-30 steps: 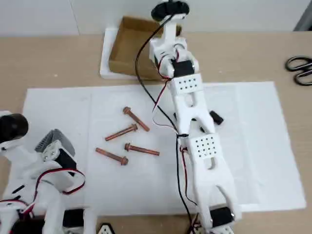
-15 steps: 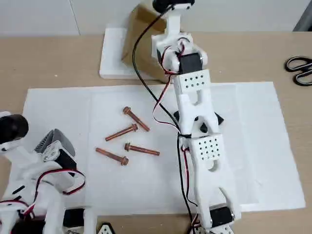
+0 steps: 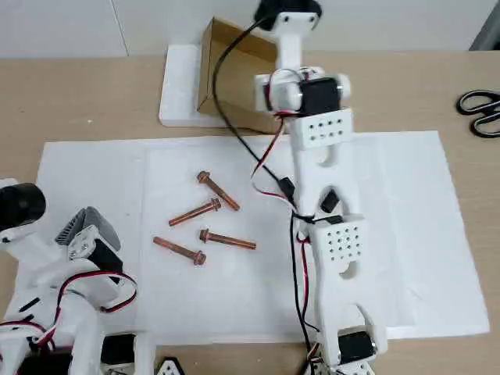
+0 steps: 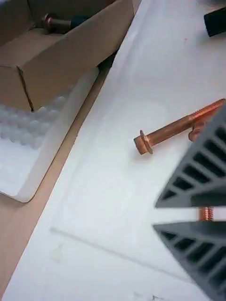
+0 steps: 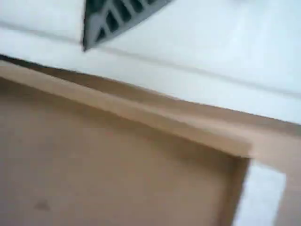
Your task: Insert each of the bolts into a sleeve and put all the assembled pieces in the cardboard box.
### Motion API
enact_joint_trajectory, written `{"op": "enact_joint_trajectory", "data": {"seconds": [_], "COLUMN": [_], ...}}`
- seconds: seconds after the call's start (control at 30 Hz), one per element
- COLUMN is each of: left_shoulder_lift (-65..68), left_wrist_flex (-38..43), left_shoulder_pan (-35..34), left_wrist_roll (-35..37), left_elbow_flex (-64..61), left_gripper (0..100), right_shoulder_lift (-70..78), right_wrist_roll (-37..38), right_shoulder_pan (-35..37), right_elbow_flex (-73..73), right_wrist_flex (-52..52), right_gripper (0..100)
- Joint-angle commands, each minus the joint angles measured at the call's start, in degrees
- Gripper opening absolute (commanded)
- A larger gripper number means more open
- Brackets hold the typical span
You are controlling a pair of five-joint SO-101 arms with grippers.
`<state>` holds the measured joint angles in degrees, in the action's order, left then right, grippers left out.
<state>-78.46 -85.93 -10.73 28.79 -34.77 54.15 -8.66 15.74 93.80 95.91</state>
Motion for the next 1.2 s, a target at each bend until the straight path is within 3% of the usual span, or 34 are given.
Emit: {"op": "enact_joint_trajectory", "data": {"seconds": [0.0,0.17,0.3,0.67,0.77,1.17], "left_shoulder_lift": [-0.18,-0.18,-0.18,-0.18,-0.18,-0.18], "left_wrist_flex": [-0.26,-0.35,-0.35,-0.26,-0.26,-0.26], "left_shoulder_pan": [0.09,0.09,0.09,0.09,0.09,0.09], "left_wrist_roll": [-0.35,-0.35,-0.35,-0.35,-0.35,-0.35], "left_elbow_flex": [-0.04,-0.13,-0.31,-4.44,-4.44,-4.44], "left_gripper": [1,1,1,1,1,1], "right_shoulder_lift": [-4.26,-4.62,-5.41,-33.19,-38.90,-46.37], "right_wrist_roll": [0.53,1.23,10.46,12.22,15.74,20.40], "right_shoulder_pan": [-2.51,-6.81,-7.96,-8.57,-8.57,-11.74], "right_elbow_flex": [2.20,1.93,-5.10,-51.34,-61.36,-81.58], "right_wrist_flex": [1.10,1.71,1.80,1.10,1.10,-0.40], "right_gripper": [22.6,14.0,8.0,7.9,7.9,7.9]}}
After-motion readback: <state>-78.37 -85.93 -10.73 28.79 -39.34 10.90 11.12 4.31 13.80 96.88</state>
